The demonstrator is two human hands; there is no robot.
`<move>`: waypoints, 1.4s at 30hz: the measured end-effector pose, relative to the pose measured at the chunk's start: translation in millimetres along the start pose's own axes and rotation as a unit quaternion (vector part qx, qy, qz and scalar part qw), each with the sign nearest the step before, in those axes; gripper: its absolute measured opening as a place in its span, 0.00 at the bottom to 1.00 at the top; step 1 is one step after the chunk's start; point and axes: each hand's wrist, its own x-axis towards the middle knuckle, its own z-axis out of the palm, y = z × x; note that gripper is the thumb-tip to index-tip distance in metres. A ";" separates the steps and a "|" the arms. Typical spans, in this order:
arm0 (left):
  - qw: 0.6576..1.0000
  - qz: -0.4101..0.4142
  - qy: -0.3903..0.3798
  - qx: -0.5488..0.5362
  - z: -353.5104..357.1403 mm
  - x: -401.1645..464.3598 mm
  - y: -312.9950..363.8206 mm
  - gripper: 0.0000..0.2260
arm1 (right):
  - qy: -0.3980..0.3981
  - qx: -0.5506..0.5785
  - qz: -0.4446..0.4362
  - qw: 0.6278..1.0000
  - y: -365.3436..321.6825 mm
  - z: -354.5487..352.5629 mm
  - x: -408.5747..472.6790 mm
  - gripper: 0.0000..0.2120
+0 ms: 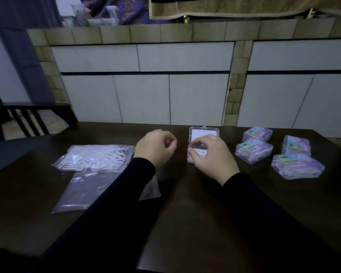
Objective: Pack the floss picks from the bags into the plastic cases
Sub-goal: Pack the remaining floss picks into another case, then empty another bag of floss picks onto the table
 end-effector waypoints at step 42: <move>0.946 -0.124 0.039 -0.298 -13.4 -27.5 -44.3 0.11 | -0.080 0.380 0.058 0.920 -63.6 83.2 26.1 0.14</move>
